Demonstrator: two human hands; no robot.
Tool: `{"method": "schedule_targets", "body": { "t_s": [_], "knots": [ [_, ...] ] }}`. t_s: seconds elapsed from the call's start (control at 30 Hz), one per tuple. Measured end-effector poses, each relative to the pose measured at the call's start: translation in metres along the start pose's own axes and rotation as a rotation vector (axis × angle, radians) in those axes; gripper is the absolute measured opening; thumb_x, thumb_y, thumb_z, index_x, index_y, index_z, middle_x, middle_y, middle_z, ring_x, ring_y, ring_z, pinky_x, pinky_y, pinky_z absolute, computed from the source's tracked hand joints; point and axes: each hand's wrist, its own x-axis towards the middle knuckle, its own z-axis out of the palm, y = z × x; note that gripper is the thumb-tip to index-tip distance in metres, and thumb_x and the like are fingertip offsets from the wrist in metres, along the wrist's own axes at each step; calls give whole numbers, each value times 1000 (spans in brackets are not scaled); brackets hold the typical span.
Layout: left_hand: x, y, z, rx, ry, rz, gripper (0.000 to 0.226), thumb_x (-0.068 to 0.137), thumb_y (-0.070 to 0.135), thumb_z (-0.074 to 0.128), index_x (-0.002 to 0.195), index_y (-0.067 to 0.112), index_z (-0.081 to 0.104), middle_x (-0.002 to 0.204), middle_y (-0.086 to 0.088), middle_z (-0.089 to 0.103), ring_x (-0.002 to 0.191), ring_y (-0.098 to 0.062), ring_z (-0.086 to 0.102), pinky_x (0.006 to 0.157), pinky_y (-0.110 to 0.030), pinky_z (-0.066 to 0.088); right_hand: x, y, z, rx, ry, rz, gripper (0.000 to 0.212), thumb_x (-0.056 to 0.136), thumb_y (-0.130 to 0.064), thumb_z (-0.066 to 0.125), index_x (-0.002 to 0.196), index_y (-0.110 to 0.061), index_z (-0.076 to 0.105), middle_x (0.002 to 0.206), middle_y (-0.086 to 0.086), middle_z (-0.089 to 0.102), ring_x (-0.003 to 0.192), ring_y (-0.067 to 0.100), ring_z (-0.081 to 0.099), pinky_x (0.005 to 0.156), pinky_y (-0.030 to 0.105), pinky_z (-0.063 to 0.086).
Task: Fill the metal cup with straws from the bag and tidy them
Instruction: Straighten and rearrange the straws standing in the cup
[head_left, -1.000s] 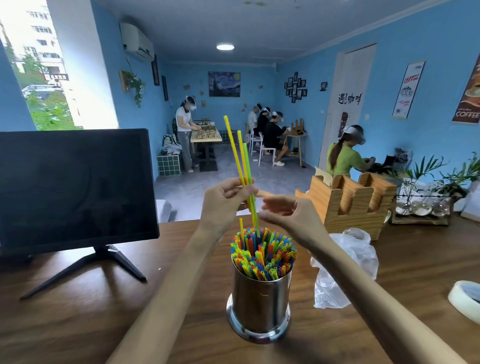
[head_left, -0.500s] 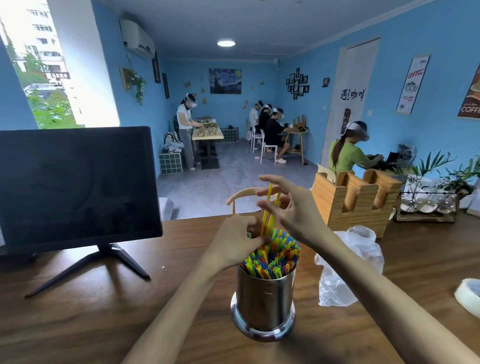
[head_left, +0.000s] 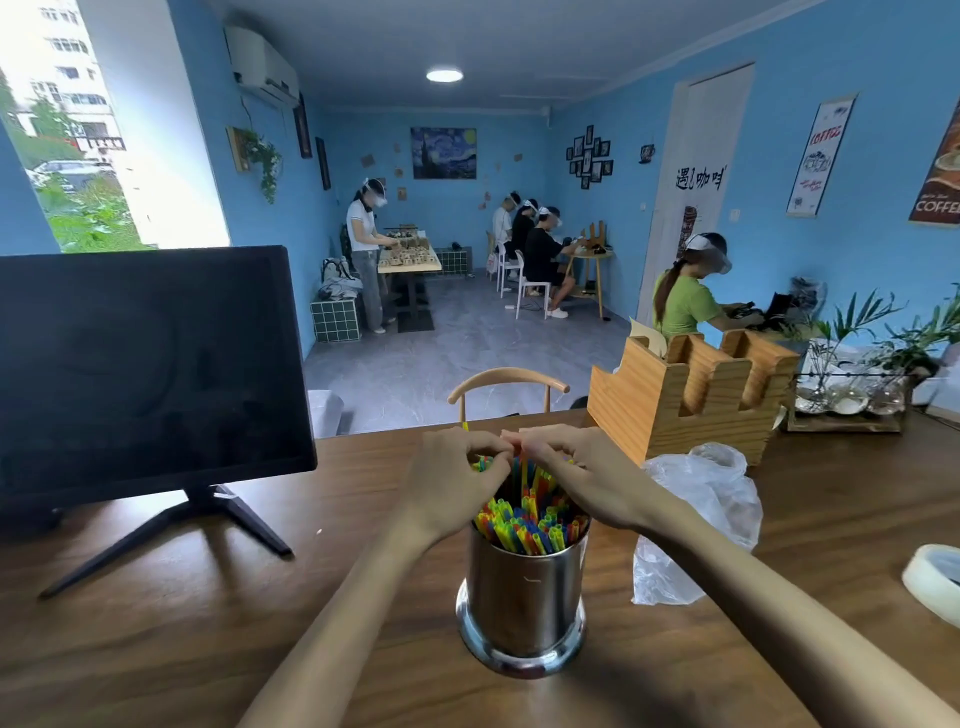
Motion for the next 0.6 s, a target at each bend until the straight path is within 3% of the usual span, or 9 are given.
{"method": "schedule_targets", "body": {
  "t_s": [0.1, 0.17, 0.23, 0.3, 0.37, 0.43, 0.53, 0.6],
  "knots": [
    [-7, -1, 1, -35, 190, 59, 18, 86, 36, 63, 89, 33, 81, 82, 25, 73, 85, 0, 67, 78, -28, 56, -5, 1, -2, -146, -229, 43, 60, 100, -59, 31, 152, -34, 45, 158, -6, 42, 148, 1, 26, 122, 30, 23],
    [-8, -1, 1, -82, 311, 72, 21, 86, 38, 59, 89, 32, 79, 86, 22, 73, 87, -1, 67, 80, -28, 56, -9, 4, 0, -203, -312, 30, 64, 99, -61, 28, 157, -35, 35, 163, -11, 28, 152, 0, 10, 126, 33, 10],
    [-6, -4, 2, -79, 362, 90, 23, 89, 39, 58, 101, 31, 77, 105, 21, 72, 104, -2, 65, 92, -26, 52, -10, 6, 0, -180, -326, 16, 63, 101, -61, 26, 158, -35, 33, 164, -15, 24, 153, -1, 7, 127, 33, 6],
    [-6, -9, 2, -130, 224, 42, 36, 92, 43, 59, 125, 33, 69, 132, 22, 62, 128, 1, 53, 107, -18, 41, -11, 6, 0, -38, -235, 41, 63, 102, -63, 25, 157, -34, 34, 163, -19, 27, 152, -3, 17, 127, 31, 13],
    [-7, -16, 6, -209, -29, -75, 50, 94, 49, 59, 142, 34, 57, 148, 19, 53, 139, 2, 45, 114, -23, 36, -13, 9, 0, 97, -114, 69, 61, 103, -59, 28, 157, -32, 36, 162, -18, 33, 148, -6, 26, 125, 29, 21],
    [-12, -23, 11, -189, -169, -136, 56, 92, 57, 54, 144, 37, 56, 148, 22, 53, 138, 1, 47, 116, -28, 39, -15, 12, 1, 84, -132, 64, 53, 107, -50, 30, 156, -31, 39, 162, -16, 34, 150, -5, 23, 126, 31, 20],
    [-15, -27, 13, -231, -155, -166, 52, 86, 67, 50, 133, 47, 61, 129, 44, 55, 129, 14, 49, 115, -32, 44, -17, 19, 4, 75, -208, 84, 47, 107, -44, 33, 151, -35, 45, 159, -19, 38, 151, -5, 19, 126, 33, 20],
    [-14, -24, 13, -251, -133, -171, 49, 89, 66, 50, 132, 47, 62, 129, 45, 54, 129, 14, 49, 115, -36, 45, -19, 22, 3, 151, -199, 104, 45, 107, -45, 35, 151, -37, 46, 157, -22, 40, 150, -2, 24, 125, 37, 25]
  ]
}}
